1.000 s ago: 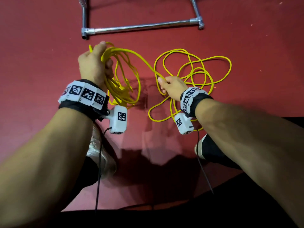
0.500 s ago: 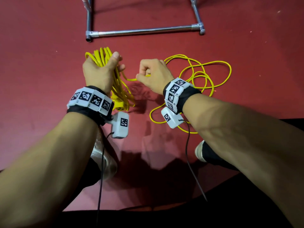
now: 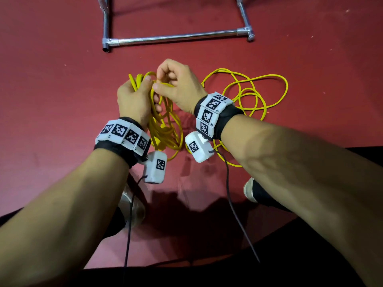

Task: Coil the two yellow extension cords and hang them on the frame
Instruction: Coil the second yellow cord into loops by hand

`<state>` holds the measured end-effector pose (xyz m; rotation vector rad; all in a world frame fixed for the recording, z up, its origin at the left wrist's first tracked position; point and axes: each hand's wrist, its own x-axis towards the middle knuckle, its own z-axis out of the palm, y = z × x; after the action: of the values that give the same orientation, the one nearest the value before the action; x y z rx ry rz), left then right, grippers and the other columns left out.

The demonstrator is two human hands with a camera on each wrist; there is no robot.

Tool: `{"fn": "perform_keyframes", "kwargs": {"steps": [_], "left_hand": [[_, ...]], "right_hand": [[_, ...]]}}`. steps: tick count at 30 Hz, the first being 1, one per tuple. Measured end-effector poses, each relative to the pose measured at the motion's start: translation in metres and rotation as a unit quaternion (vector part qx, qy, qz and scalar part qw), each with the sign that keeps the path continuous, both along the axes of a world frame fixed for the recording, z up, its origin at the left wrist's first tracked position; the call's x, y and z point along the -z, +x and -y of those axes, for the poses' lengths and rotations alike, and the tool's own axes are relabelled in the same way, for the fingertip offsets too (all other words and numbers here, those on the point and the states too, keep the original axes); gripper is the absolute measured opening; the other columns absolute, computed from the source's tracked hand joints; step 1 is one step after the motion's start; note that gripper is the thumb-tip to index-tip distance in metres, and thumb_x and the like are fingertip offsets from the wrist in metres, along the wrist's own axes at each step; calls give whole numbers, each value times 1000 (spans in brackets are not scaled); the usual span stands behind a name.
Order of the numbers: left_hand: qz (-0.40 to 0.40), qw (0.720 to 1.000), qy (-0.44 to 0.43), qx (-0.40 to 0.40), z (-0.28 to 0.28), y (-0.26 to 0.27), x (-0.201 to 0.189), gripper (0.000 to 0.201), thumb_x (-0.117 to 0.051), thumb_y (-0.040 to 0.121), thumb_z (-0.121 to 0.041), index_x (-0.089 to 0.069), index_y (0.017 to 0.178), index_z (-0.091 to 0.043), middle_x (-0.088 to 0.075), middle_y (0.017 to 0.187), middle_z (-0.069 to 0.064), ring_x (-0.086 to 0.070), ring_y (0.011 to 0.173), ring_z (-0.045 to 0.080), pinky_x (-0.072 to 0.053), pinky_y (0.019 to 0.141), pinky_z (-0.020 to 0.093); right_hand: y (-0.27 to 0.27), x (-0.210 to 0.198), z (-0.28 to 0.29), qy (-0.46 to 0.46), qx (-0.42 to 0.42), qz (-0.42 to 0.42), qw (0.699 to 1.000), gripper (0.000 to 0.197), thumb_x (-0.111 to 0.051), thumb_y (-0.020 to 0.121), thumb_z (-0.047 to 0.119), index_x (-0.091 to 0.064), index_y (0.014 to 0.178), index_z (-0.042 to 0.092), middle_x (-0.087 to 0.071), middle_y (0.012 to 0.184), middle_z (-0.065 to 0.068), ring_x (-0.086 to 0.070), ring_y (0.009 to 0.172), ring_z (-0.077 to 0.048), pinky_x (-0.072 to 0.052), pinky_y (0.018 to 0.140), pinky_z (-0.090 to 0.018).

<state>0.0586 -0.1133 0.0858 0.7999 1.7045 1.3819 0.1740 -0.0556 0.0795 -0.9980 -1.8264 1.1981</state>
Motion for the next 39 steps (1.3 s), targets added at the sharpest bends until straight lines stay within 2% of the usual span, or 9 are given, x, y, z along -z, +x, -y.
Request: {"fn": "perform_keyframes", "kwargs": {"steps": [2,6,10,13,17,20,24,34,39], "left_hand": [[0,1000,-6,-5,2,1,1,30,-56,96,-23,-57,67,-15,-53,48,0,-48,35,18,-37,38,22],[-27,999,-5,-36,2,-1,1,34,-62,90,-24,-54,57,-17,-50,45,-2,-42,34,16,-34,39,22],[-27,998,15,-58,-2,-7,-9,33,-64,89,-23,-55,58,-18,-48,43,-3,-40,34,17,-33,39,23],[-9,996,23,-84,-4,-11,-16,34,-64,90,-21,-53,58,-18,-45,42,-3,-37,33,15,-31,38,21],[-3,999,15,-50,1,-8,-15,32,-61,92,-21,-54,62,-17,-47,42,-3,-39,33,14,-32,37,21],[8,1000,-11,6,4,-5,-10,24,-59,91,-18,-56,67,-13,-49,44,-1,-42,33,17,-32,37,21],[33,997,-52,45,6,-2,-7,18,-55,90,-13,-57,72,-9,-51,44,3,-44,33,20,-34,37,21],[26,995,-63,69,7,11,-1,30,-53,97,-23,-61,70,-12,-50,46,2,-41,34,18,-34,39,22],[1,997,-50,55,6,9,-2,34,-56,98,-33,-59,69,-16,-47,43,-3,-37,36,15,-31,39,20]], "right_hand": [[1,7,0,-19,18,17,1000,22,-73,74,31,-54,80,23,-61,68,5,-61,62,-25,-53,65,-39],[10,15,0,-28,25,77,996,37,-75,74,54,-54,75,23,-56,61,7,-47,53,-9,-41,55,-29],[26,34,3,-24,42,234,971,68,-38,82,76,-51,70,10,-53,63,-9,-49,64,-27,-42,63,-37],[46,47,5,-51,63,261,962,62,-31,96,65,-62,77,14,-68,76,-4,-63,82,-30,-48,82,-37],[60,45,0,-52,106,206,971,49,-43,103,44,-58,67,15,-49,50,8,-50,57,-12,-35,62,-30],[60,43,-10,-42,144,146,978,46,-55,93,41,-57,61,8,-45,45,10,-39,52,-8,-30,58,-31],[60,36,-18,-27,140,110,984,33,-67,82,35,-50,56,22,-35,41,11,-32,45,-5,-25,51,-21],[24,12,6,56,27,142,988,29,-67,80,40,-59,70,14,-52,52,3,-48,55,-16,-38,59,-25],[19,9,8,53,15,125,991,24,-64,84,36,-51,69,22,-43,50,6,-37,50,-10,-38,58,-31]]}}
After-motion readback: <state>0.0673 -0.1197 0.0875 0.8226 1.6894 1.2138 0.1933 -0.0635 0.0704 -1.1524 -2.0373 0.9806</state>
